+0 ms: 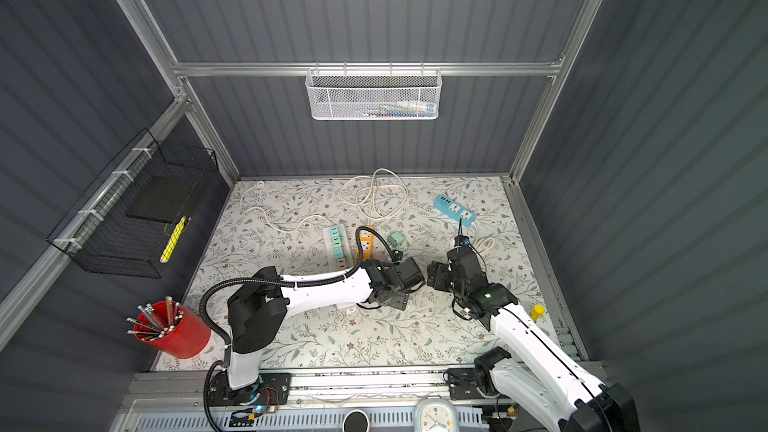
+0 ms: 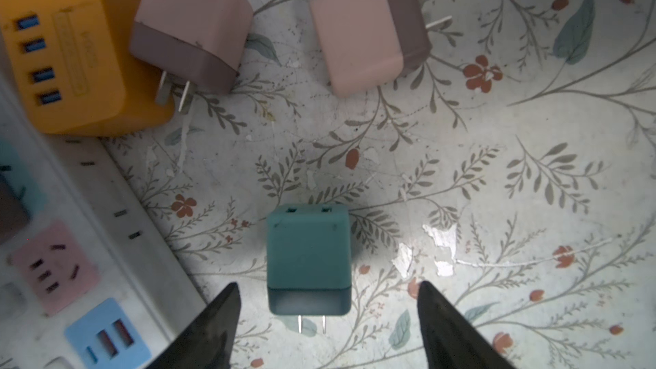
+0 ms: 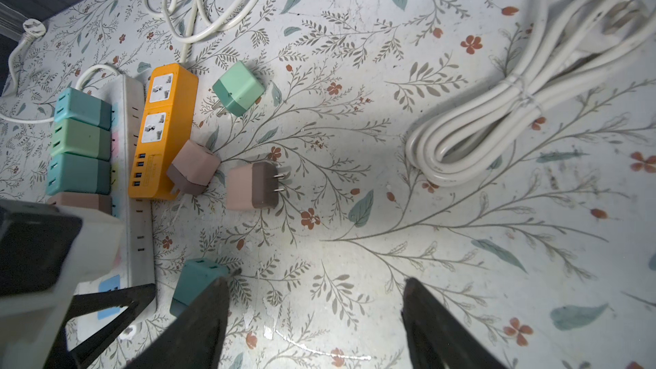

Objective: Insert plugs into power strip
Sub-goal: Pick up the plug from the center of the table.

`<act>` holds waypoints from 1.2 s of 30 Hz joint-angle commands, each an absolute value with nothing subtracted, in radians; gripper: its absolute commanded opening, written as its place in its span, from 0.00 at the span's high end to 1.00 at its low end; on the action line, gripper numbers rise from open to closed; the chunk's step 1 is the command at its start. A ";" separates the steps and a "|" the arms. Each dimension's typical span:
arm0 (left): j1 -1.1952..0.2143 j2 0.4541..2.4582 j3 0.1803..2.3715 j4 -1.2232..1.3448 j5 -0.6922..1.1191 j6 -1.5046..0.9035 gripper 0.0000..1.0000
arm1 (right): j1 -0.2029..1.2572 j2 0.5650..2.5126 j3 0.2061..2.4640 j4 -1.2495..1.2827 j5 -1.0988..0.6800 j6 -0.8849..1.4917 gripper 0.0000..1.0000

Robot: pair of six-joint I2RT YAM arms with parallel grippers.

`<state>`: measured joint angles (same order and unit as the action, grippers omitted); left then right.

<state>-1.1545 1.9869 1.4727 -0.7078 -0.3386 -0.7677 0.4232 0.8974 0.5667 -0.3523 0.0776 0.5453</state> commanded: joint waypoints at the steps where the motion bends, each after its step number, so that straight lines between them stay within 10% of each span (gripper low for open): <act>1: -1.136 2.035 1.451 -0.677 -0.303 -0.777 0.27 | 0.419 0.905 0.561 -0.357 0.068 0.545 0.24; 24: -1.106 1.970 1.341 -0.616 -0.280 -0.690 0.61 | 0.418 0.919 0.566 -0.356 0.043 0.551 0.26; 36: -1.109 1.622 0.970 0.092 -0.249 -0.262 0.73 | 0.419 0.947 0.688 -0.479 -0.088 0.483 0.28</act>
